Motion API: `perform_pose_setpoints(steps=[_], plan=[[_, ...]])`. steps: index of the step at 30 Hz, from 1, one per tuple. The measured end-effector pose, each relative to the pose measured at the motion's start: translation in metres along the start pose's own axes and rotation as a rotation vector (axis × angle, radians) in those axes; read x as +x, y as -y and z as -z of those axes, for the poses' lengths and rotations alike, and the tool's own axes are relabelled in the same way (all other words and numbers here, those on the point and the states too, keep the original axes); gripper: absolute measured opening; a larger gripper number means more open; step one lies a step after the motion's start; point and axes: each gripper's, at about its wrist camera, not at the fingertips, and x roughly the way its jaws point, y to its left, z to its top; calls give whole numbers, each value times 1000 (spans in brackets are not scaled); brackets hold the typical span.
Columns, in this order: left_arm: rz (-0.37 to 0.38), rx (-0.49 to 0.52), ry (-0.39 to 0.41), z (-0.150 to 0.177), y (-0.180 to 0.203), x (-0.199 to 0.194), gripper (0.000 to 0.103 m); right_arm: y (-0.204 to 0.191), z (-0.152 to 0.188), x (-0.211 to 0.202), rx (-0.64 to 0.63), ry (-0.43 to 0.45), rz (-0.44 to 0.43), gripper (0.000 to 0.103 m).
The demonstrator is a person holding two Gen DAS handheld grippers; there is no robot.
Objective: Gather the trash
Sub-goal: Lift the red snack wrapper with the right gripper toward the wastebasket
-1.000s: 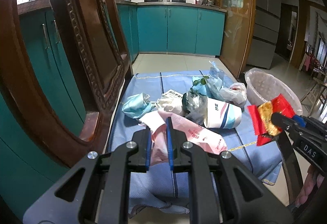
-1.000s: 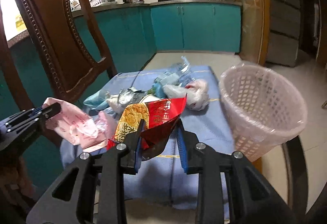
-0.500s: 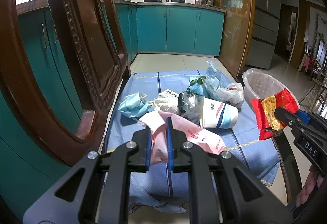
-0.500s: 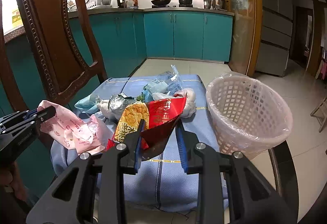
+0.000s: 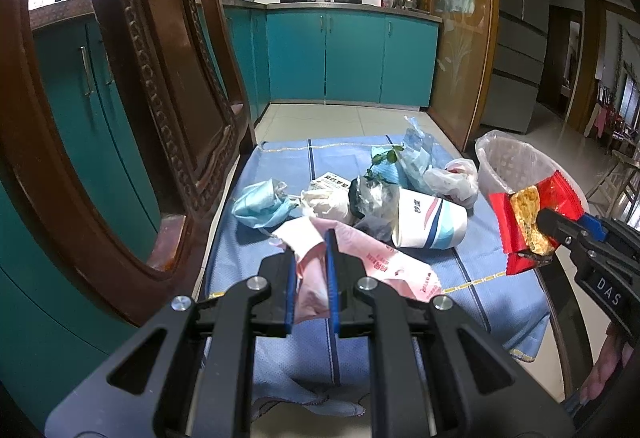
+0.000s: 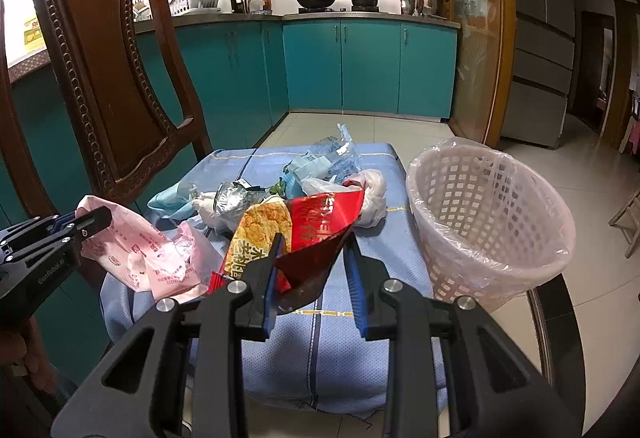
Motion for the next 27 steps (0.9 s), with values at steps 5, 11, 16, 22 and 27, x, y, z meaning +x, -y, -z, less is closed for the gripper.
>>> perform_pose_setpoints(steps=[5, 11, 16, 22, 27], plan=[[-7, 6, 1, 0, 1, 1, 14, 0, 0, 1, 2, 3, 2, 30], [-11, 5, 0, 0, 1, 1, 14, -1, 1, 2, 2, 3, 1, 30], [-17, 8, -2, 0, 1, 2, 14, -2, 1, 2, 2, 2, -1, 30], [-19, 8, -6, 0, -1, 3, 14, -2, 1, 3, 0, 1, -1, 30], [-20, 7, -5, 0, 0, 3, 14, -3, 2, 3, -3, 0, -2, 30]])
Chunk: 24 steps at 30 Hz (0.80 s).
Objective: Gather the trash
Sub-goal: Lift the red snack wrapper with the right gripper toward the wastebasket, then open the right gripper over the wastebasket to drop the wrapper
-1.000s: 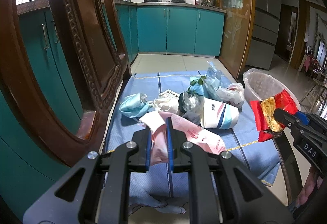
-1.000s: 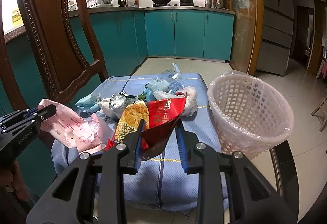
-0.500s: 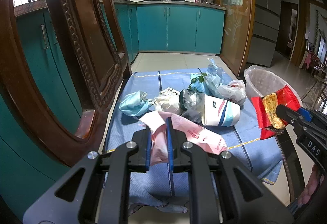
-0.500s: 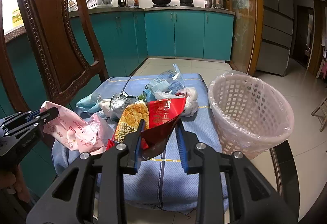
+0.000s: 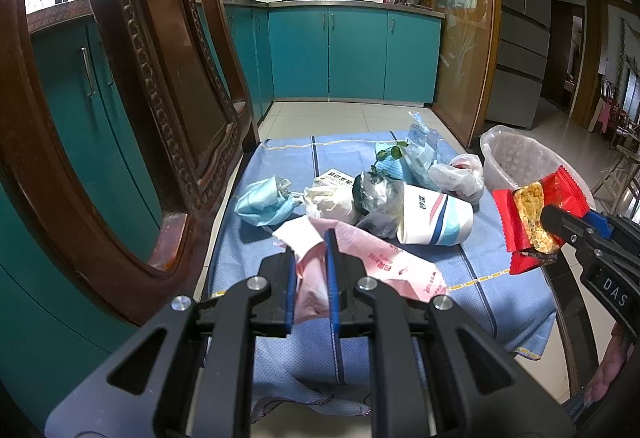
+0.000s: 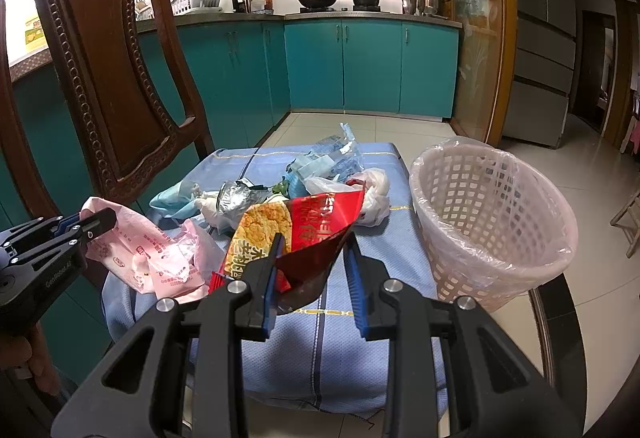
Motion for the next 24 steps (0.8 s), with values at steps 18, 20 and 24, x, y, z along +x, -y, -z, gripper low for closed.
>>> perform_pose_setpoints(steps=[18, 20, 24], plan=[[6, -20, 5, -1, -2, -3, 14, 79, -42, 3, 136, 107, 168, 30], [7, -23, 7, -1, -3, -3, 14, 106, -50, 16, 188, 99, 217, 30], [4, -28, 15, -1, -3, -5, 14, 149, -58, 46, 276, 62, 280, 37]])
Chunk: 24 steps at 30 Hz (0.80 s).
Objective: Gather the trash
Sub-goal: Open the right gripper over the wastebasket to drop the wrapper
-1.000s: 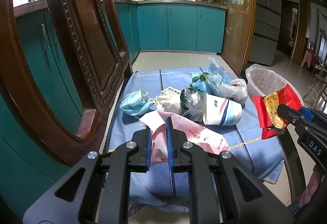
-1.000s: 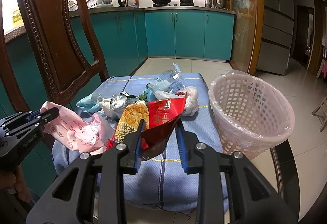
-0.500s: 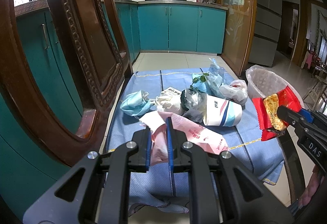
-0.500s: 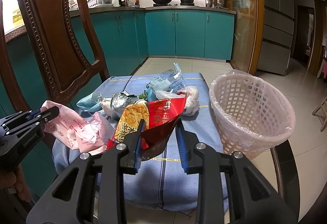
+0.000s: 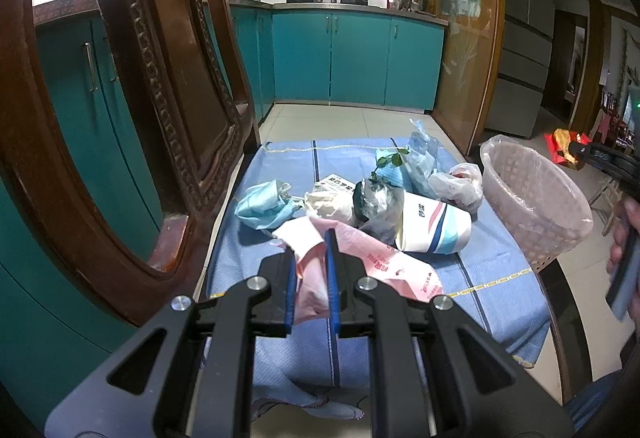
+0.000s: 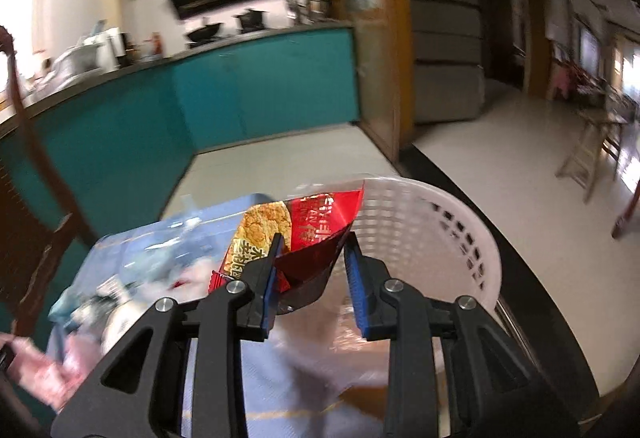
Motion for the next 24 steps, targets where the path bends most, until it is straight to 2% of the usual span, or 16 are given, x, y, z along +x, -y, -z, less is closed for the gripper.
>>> perform_pose_setpoints(steps=[1, 3, 6, 9, 12, 16, 20, 24], plan=[[0, -1, 3, 0, 0, 0, 14, 5, 0, 10, 14, -15, 7, 46], [-8, 2, 6, -1, 1, 1, 14, 12, 0, 21, 31, -24, 38, 53], [-13, 6, 9, -4, 4, 3, 14, 18, 0, 27, 38, -40, 61, 74], [12, 8, 6, -12, 15, 5, 14, 18, -4, 17, 32, -13, 51, 75], [48, 35, 17, -26, 39, 6, 14, 22, -9, 2, 47, 30, 51, 82], [131, 70, 28, -56, 95, 17, 14, 34, -13, -16, 95, 75, 59, 87], [199, 118, 53, -88, 164, 36, 15, 49, -15, -26, 132, 100, 72, 88], [219, 145, 59, -111, 222, 67, 17, 71, -18, -35, 206, 134, 98, 88]])
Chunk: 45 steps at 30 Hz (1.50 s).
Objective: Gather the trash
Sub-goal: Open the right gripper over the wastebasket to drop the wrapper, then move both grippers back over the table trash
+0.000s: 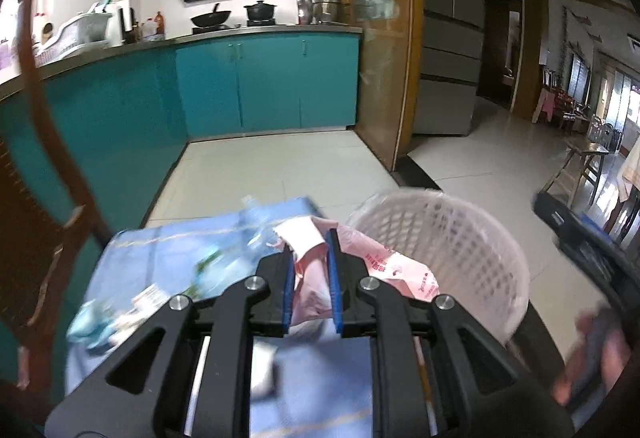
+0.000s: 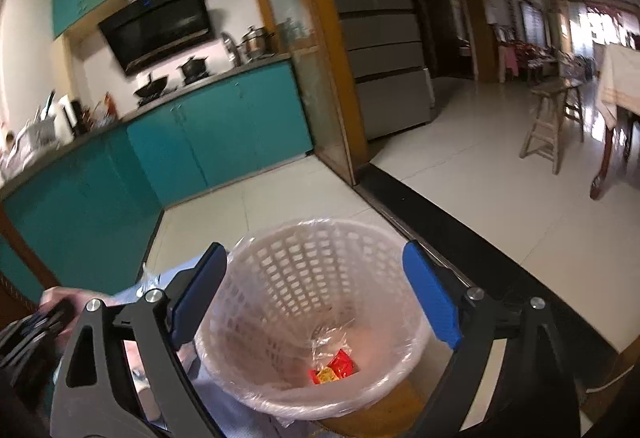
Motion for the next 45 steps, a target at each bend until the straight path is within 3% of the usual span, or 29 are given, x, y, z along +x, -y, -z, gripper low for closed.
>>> perform_pose_setpoints(steps=[1, 2, 3, 4, 8, 12, 19, 25, 33, 45], plan=[[17, -14, -4, -6, 10, 16, 26, 3, -1, 0, 12, 4, 2, 88], [25, -21, -14, -9, 13, 25, 64, 8, -2, 0, 22, 4, 5, 88], [22, -39, -29, -10, 16, 35, 82, 10, -2, 0, 22, 1, 3, 88], [8, -53, -27, -9, 16, 37, 91, 12, -2, 0, 20, -3, 0, 88], [-24, -25, -25, 2, 3, 24, 92, 8, 0, -2, 1, -8, -21, 88], [-71, -21, -25, 28, -45, -16, 93, -13, 8, -8, -57, -23, -66, 88], [-168, -100, -57, 88, -139, -77, 97, -73, 40, -40, -186, -71, -223, 88], [-224, -120, -106, 139, -180, -107, 97, -116, 86, -77, -284, -124, -355, 88], [-188, -93, -145, 162, -175, -110, 97, -143, 127, -97, -362, -187, -420, 88], [-161, -103, -152, 160, -166, -106, 97, -139, 131, -94, -345, -199, -409, 88]])
